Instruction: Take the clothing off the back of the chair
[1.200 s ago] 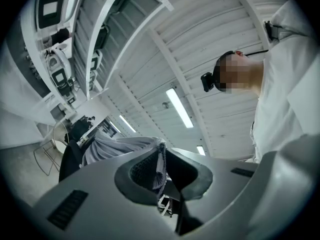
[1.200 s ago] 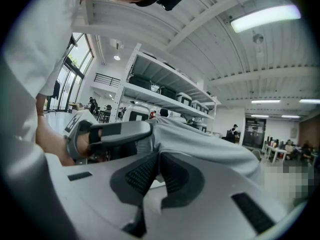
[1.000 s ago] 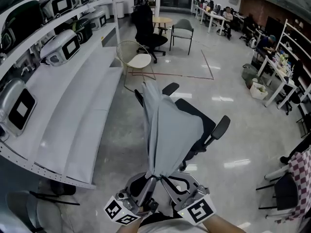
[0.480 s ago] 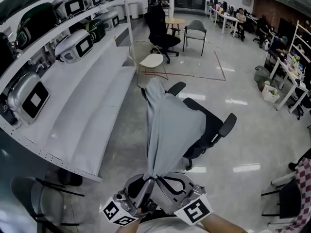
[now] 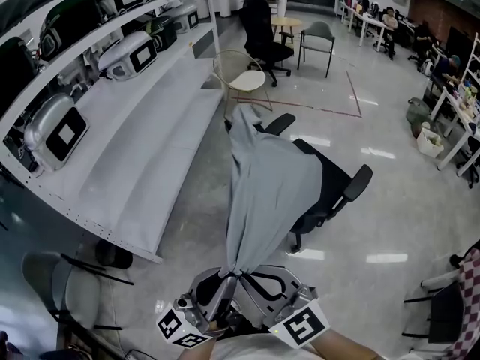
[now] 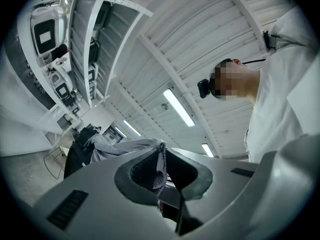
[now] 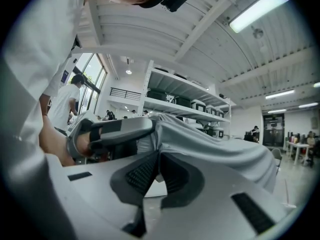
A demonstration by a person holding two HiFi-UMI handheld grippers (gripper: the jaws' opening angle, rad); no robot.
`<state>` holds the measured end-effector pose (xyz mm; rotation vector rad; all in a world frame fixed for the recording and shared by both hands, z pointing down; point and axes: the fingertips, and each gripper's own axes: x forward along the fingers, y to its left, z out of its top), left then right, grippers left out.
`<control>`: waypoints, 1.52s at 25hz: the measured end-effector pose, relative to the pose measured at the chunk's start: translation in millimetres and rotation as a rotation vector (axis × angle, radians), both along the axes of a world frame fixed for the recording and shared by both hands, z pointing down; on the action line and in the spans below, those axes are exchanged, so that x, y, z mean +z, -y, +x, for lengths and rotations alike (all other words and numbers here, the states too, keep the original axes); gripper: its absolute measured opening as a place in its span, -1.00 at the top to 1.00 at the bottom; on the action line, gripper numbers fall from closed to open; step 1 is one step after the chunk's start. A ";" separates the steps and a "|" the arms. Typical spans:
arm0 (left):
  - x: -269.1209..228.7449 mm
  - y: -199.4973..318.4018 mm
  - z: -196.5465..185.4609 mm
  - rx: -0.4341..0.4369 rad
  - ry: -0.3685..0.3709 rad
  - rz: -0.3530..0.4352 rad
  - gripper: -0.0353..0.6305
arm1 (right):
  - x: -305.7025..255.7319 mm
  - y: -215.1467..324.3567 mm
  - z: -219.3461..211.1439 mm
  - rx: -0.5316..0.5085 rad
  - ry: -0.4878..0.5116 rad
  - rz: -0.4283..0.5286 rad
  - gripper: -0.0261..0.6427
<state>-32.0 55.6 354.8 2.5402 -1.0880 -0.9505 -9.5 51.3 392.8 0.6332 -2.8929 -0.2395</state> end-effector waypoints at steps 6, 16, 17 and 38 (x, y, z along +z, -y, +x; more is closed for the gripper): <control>-6.5 -5.0 -20.6 0.047 -0.012 0.022 0.76 | -5.5 -4.9 -22.0 0.029 -0.015 0.015 0.84; -18.3 -17.6 -77.6 0.105 -0.032 0.057 0.76 | -12.8 -18.6 -78.3 0.059 -0.019 0.028 0.84; -20.0 -19.1 -83.2 0.106 -0.035 0.061 0.76 | -13.9 -20.2 -83.5 0.058 -0.017 0.029 0.84; -17.5 -12.3 -105.7 0.177 -0.102 0.029 0.76 | -14.3 -15.3 -87.9 0.118 0.001 0.028 0.84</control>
